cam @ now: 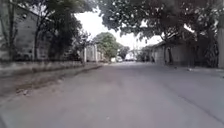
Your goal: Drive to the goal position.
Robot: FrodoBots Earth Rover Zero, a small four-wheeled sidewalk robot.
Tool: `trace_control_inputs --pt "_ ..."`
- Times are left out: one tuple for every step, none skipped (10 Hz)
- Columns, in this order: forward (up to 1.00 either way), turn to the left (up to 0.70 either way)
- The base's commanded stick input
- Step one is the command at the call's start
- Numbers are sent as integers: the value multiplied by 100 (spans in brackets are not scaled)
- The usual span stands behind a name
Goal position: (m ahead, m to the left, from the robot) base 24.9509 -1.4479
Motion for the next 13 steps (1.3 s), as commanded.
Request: trace_control_inputs --pt "100 -18" --pt "100 -6" --pt "100 6" --pt "100 7" --pt "100 7" --pt "100 7" --pt "100 7" --pt "100 7" --pt "100 7" --pt "100 7" --pt "100 7" --pt "100 7" --pt "100 7"
